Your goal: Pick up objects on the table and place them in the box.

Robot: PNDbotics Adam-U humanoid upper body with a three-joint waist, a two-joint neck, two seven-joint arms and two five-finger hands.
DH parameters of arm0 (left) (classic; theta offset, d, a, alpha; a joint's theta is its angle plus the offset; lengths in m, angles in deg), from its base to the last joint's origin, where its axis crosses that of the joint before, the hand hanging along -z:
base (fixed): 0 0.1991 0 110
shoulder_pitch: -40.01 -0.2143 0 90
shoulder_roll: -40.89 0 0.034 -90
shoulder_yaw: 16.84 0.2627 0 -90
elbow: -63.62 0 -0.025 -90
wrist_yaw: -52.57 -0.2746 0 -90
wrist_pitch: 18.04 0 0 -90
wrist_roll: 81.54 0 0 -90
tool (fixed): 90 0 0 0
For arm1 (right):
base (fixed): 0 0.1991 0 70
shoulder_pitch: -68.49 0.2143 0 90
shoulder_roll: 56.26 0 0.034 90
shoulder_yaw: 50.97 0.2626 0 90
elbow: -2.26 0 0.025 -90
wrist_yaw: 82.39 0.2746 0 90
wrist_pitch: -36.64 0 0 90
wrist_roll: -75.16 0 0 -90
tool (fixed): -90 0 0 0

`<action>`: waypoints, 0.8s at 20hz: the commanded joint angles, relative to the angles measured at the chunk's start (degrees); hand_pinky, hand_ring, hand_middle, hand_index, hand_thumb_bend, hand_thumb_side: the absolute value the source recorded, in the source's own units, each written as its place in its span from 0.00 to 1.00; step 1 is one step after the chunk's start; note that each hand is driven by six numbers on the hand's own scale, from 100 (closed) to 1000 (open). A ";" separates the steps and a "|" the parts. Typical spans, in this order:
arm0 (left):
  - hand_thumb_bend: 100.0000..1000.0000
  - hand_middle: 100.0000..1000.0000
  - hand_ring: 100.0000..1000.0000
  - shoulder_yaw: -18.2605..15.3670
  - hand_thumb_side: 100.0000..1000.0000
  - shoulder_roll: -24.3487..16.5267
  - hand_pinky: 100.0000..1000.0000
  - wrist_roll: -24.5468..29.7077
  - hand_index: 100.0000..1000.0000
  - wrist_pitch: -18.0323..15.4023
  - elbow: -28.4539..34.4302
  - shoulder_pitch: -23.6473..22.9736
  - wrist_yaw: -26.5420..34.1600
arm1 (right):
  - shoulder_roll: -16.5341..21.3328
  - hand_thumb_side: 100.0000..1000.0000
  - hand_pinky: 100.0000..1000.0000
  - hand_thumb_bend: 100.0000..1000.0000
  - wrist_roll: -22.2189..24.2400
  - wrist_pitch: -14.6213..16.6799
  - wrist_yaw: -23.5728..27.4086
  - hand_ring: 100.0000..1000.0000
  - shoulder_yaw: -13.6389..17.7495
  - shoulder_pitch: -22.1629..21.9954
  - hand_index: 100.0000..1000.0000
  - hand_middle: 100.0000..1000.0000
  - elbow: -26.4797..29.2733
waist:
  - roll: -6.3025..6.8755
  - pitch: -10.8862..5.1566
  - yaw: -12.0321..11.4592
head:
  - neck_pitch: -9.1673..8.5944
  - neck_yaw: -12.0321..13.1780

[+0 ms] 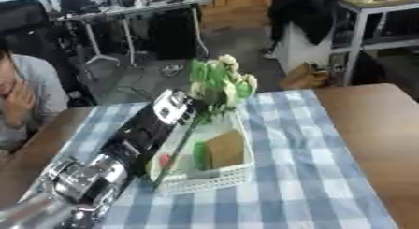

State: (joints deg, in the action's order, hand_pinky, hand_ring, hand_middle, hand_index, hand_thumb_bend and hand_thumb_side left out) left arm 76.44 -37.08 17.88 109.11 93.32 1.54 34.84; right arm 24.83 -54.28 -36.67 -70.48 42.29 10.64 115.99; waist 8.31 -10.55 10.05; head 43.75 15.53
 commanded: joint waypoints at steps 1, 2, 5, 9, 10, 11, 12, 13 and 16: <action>0.00 0.00 0.00 -1.39 0.28 0.07 0.00 -2.45 0.27 0.79 -0.05 0.54 1.96 | 1.10 0.41 0.48 0.00 -0.30 -0.23 -0.42 0.46 0.32 0.57 0.38 0.34 0.86 | 0.54 -1.19 -0.20 | 0.37 0.00; 0.00 0.00 0.00 -1.70 0.28 0.44 0.00 -3.32 0.27 1.03 -0.19 0.37 2.52 | 1.13 0.41 0.48 0.00 -0.41 -0.31 -0.47 0.46 0.38 0.55 0.38 0.34 0.86 | 0.57 -1.27 -0.18 | 0.37 -0.01; 0.00 0.00 0.00 -2.24 0.29 1.31 0.00 -5.23 0.27 1.46 -0.32 0.12 4.38 | 1.16 0.41 0.48 0.00 -0.63 -0.47 -0.57 0.46 0.46 0.53 0.38 0.34 0.86 | 0.59 -1.40 -0.11 | 0.37 0.02; 0.00 0.00 0.00 -2.97 0.30 2.17 0.00 -8.28 0.27 1.97 -0.19 -0.15 7.03 | 1.07 0.40 0.48 0.00 -0.92 -0.72 -0.59 0.46 0.51 0.63 0.38 0.34 0.86 | 0.60 -1.42 0.01 | 0.37 -0.06; 0.00 0.00 0.00 -3.06 0.30 2.33 0.00 -9.08 0.27 2.06 -0.20 -0.18 7.71 | 1.06 0.40 0.48 0.00 -0.96 -0.71 -0.61 0.46 0.50 0.66 0.38 0.34 0.86 | 0.60 -1.40 0.04 | 0.37 -0.08; 0.00 0.00 0.00 -3.20 0.30 2.47 0.00 -9.87 0.27 2.14 -0.21 -0.15 8.33 | 1.03 0.40 0.48 0.00 -0.97 -0.73 -0.60 0.46 0.46 0.67 0.38 0.34 0.86 | 0.59 -1.37 0.05 | 0.37 -0.09; 0.00 0.00 0.00 -3.38 0.30 2.63 0.00 -10.71 0.27 2.22 -0.23 -0.11 8.99 | 1.01 0.40 0.48 0.00 -0.95 -0.77 -0.57 0.46 0.43 0.67 0.38 0.34 0.86 | 0.59 -1.35 0.06 | 0.37 -0.09; 0.00 0.00 0.00 -3.58 0.31 2.79 0.00 -11.58 0.27 2.27 -0.22 -0.06 9.65 | 0.97 0.40 0.48 0.00 -0.91 -0.79 -0.53 0.46 0.39 0.70 0.38 0.34 0.86 | 0.58 -1.31 0.08 | 0.37 -0.05; 0.00 0.00 0.00 -3.94 0.31 3.06 0.00 -13.86 0.27 2.35 -0.21 0.06 11.56 | 0.79 0.40 0.48 0.00 -0.79 -0.80 -0.40 0.46 0.31 0.84 0.38 0.34 0.86 | 0.59 -1.19 0.22 | 0.37 0.04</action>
State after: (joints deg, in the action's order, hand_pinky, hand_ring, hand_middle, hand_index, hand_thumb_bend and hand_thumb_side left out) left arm 72.98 -33.13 5.10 111.47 92.37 0.43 45.53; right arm 25.14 -55.07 -37.41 -70.73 42.56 10.37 115.99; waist 8.37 -10.93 10.28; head 43.75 15.48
